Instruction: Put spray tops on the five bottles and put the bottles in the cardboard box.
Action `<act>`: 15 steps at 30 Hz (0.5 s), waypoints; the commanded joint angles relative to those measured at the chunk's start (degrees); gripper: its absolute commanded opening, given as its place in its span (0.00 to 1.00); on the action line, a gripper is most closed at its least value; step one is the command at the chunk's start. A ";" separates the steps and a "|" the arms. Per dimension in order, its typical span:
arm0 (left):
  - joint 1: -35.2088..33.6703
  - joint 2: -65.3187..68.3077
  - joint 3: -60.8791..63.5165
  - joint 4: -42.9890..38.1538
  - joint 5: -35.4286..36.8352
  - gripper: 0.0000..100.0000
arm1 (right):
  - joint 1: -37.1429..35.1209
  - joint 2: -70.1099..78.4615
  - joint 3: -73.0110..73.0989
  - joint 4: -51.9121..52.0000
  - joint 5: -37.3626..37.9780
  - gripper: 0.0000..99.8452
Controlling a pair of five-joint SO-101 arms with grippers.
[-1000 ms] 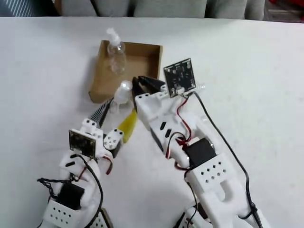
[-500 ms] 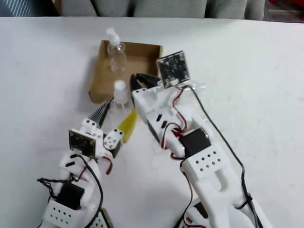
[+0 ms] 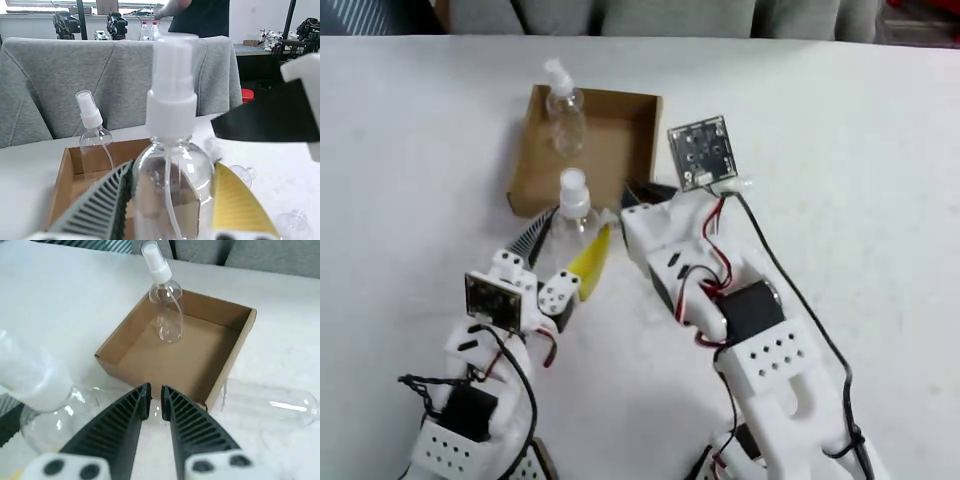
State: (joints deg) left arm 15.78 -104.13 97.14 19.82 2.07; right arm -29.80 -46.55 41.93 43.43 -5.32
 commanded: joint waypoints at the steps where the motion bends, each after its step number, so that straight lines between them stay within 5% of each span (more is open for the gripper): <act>1: 0.04 -0.66 -0.18 -1.58 0.62 0.02 | -0.04 -1.89 1.93 3.82 0.35 0.01; 8: 0.04 -0.48 -0.18 -0.09 0.62 0.02 | 1.54 -2.33 10.55 4.18 0.53 0.01; 15: -0.04 -0.57 -0.18 0.35 0.62 0.02 | 1.63 -2.33 17.23 4.18 8.70 0.01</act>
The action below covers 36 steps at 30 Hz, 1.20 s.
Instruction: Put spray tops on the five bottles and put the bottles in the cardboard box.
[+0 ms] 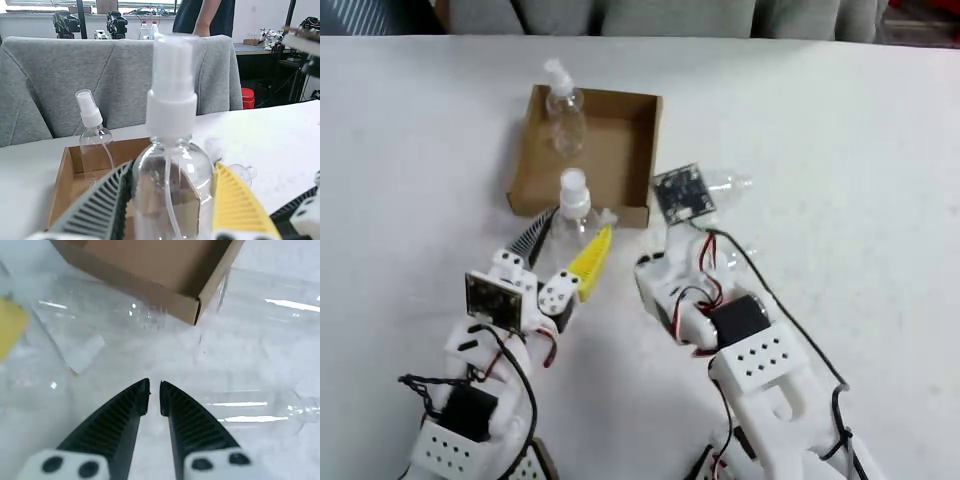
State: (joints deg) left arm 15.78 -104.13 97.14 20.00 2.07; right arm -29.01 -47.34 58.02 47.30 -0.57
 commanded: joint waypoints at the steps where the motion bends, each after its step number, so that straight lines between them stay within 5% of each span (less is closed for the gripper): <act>1: -0.04 -0.57 -0.18 0.00 0.62 0.02 | 0.84 -1.54 1.93 0.31 4.66 0.02; 11: -2.24 -0.40 -1.32 -9.76 1.05 0.02 | -0.22 -2.24 4.48 3.03 7.47 0.02; 18: -3.47 0.75 -7.91 -9.93 1.14 0.02 | -4.70 -16.04 5.27 11.47 7.47 0.02; 31: -3.65 39.43 -34.37 -10.29 13.27 0.02 | -9.98 -39.16 20.92 2.86 6.95 0.02; 36: -3.56 44.97 -32.09 -20.75 13.54 0.02 | -12.26 -45.67 23.12 1.80 -1.05 0.02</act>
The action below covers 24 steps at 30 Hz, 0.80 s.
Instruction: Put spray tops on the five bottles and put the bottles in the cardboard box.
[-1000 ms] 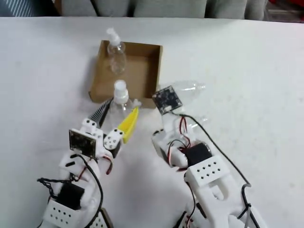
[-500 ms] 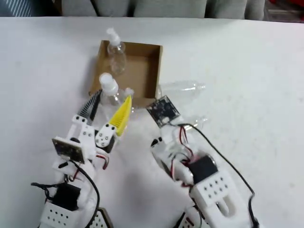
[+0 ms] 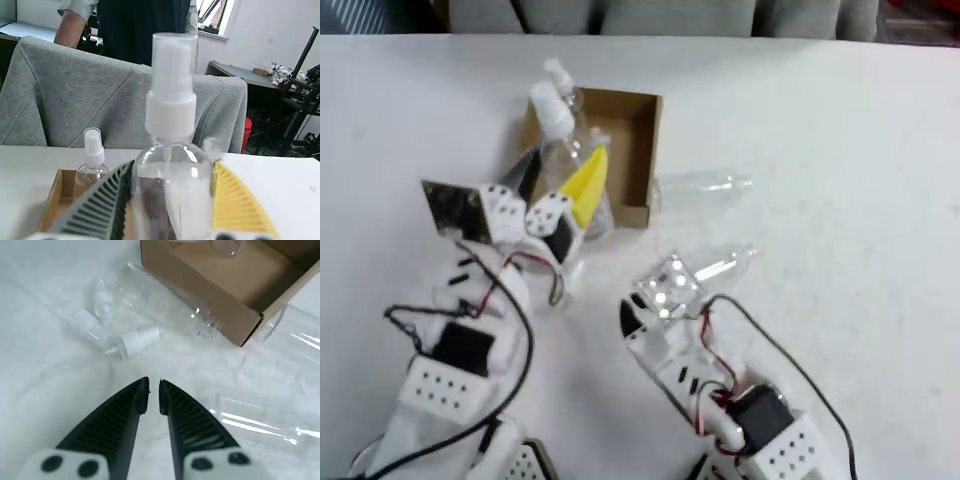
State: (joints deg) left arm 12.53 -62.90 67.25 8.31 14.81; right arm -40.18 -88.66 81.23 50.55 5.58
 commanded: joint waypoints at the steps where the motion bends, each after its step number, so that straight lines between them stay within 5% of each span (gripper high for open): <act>1: -0.31 4.97 -1.49 -11.25 0.62 0.02 | -1.10 -5.14 -0.09 -1.45 -9.32 0.02; 12: 6.64 13.49 -0.53 -17.41 0.44 0.02 | -1.10 -6.37 10.90 -20.09 -10.55 0.02; 19: 7.34 13.76 0.88 -17.67 0.35 0.02 | -1.36 -6.37 11.52 -20.97 -10.64 0.02; 24: 7.87 13.76 6.24 -24.97 -4.57 0.02 | -1.36 -6.46 11.43 -21.23 -10.64 0.02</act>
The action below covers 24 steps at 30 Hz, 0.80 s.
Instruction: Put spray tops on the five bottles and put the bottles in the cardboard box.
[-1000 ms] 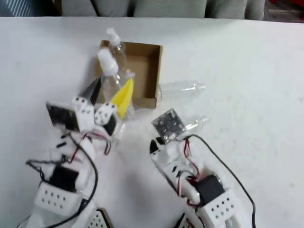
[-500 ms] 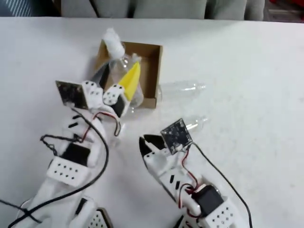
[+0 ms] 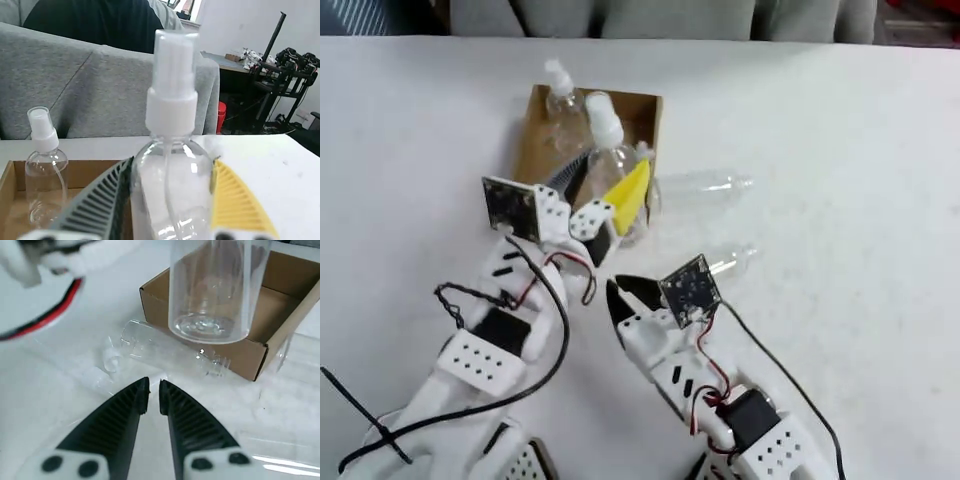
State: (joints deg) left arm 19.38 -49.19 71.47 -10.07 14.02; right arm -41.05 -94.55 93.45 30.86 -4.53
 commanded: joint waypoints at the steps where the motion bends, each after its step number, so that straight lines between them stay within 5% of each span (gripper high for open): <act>1: 1.01 0.04 2.81 -7.82 -4.40 0.02 | -0.57 -0.57 -0.79 -1.54 -0.53 0.02; 18: 0.40 0.13 3.87 -9.14 -4.75 0.02 | -3.03 -8.13 -1.67 4.44 -0.62 0.02; 24: 0.40 0.13 4.75 -9.23 -4.84 0.02 | 1.45 -8.66 -1.76 2.07 -0.62 0.02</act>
State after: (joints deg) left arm 19.65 -49.19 75.87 -17.19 9.98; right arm -42.81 -102.46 93.45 35.43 -4.70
